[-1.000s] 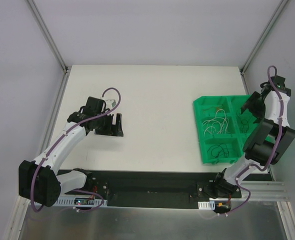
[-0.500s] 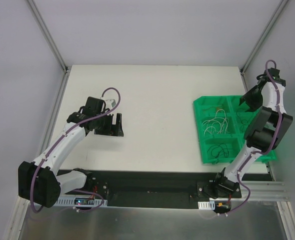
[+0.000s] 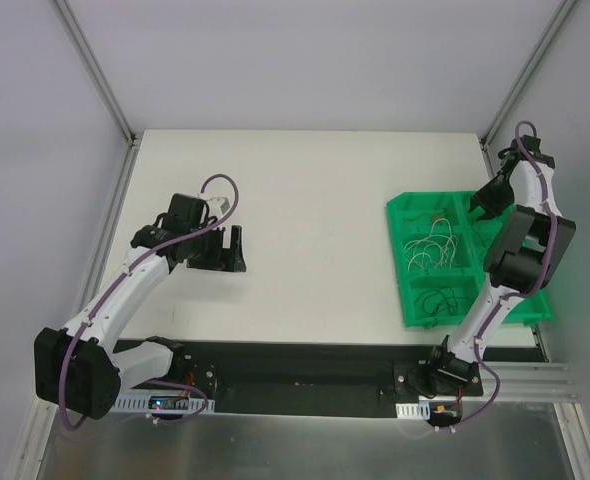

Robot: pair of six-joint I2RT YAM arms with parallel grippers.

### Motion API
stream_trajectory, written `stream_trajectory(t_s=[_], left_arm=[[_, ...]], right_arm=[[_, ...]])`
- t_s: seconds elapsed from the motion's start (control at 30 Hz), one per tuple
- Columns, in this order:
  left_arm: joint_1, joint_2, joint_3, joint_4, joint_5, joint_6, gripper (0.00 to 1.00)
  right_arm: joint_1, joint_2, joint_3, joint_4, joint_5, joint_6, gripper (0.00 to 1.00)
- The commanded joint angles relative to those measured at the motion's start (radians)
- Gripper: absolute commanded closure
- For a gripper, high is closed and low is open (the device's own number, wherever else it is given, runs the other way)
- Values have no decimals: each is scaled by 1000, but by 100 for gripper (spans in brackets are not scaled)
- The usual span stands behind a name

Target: Untangle the cables

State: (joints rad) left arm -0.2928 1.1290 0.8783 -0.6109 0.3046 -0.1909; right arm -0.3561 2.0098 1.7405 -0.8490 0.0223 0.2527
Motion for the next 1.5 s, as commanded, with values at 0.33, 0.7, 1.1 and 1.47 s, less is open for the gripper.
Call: stream_trajectory(t_s=[0.33, 0.7, 1.1, 1.47], left_arm=[[15, 6, 16, -10, -7, 28, 16], [21, 20, 17, 5, 2, 34, 16], [23, 22, 14, 13, 19, 31, 16], [23, 28, 25, 14, 30, 19, 16]], right_arm=[[-1, -132, -36, -13, 11, 54, 99], [-73, -422, -401, 154, -56, 71, 99], [-132, -361, -530, 191, -70, 20, 100], [-104, -186, -366, 97, -30, -55, 96]])
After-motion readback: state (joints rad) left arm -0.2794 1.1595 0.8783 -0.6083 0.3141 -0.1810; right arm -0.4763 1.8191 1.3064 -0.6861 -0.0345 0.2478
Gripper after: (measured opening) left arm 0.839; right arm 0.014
